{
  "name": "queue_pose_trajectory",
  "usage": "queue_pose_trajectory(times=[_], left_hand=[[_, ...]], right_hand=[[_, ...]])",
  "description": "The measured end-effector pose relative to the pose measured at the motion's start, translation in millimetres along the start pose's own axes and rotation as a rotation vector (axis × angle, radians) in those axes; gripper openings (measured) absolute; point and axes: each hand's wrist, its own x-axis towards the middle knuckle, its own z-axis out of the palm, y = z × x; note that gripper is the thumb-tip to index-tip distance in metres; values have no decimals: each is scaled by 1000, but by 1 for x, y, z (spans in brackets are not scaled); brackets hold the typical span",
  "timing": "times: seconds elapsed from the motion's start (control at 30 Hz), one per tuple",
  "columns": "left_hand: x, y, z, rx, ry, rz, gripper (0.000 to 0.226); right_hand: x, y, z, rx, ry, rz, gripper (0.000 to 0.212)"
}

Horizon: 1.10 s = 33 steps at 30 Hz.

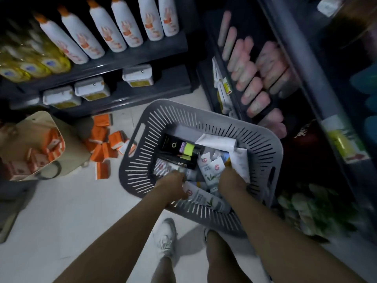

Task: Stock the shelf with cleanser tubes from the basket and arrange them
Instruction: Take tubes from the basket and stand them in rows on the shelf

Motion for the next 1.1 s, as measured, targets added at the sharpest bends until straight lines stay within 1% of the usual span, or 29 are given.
queue_pose_trajectory(times=[0.07, 0.1, 0.2, 0.27, 0.33, 0.4, 0.47, 0.53, 0.57, 0.63, 0.7, 0.73, 0.77, 0.8, 0.87, 0.93, 1.0, 1.1], left_hand=[[9, 1, 7, -19, -62, 11, 55], [11, 2, 9, -46, -80, 1, 55], [17, -2, 13, -239, -74, -57, 51], [17, -4, 12, -440, -77, -93, 39], [13, 3, 5, -779, -72, -148, 26], [11, 15, 3, -1073, -89, -239, 20], [13, 27, 11, -1211, -146, -331, 21], [21, 37, 21, -1345, -138, -450, 32], [25, 42, 24, -1419, -129, -513, 31], [35, 51, 29, -1531, -132, -607, 9], [40, 60, 30, -1551, -163, -610, 11], [42, 61, 31, -1522, -164, -591, 9], [44, 62, 32, -1468, -149, -580, 15], [42, 60, 31, -1390, -106, -562, 23], [37, 53, 21, -1246, 54, -500, 35], [30, 43, 3, -1163, 227, -395, 48], [12, 37, -27, -1031, 376, -272, 42], [-20, 36, -77, -892, 490, -22, 25]], right_hand=[[9, 0, 2, -28, -62, -4, 35], [12, 1, 2, -51, -87, -10, 35], [18, 5, 0, -135, -130, -64, 31], [19, 8, -4, -152, -158, -102, 29], [21, 10, -5, -119, -186, -128, 31], [20, 13, -5, -87, -196, -155, 36], [19, 15, -5, -77, -187, -170, 40], [19, 17, -6, -45, -187, -182, 40], [20, 18, -7, -19, -192, -191, 38], [19, 19, -9, 44, -221, -215, 34], [18, 23, -12, 110, -204, -224, 32], [16, 24, -15, 137, -184, -226, 33], [15, 25, -18, 160, -159, -240, 35], [14, 25, -24, 204, -144, -255, 36], [8, 23, -41, 341, -110, -314, 35], [-1, 17, -64, 438, -38, -365, 39], [-16, 14, -86, 511, 56, -388, 39], [-48, 15, -109, 639, 189, -431, 36]])
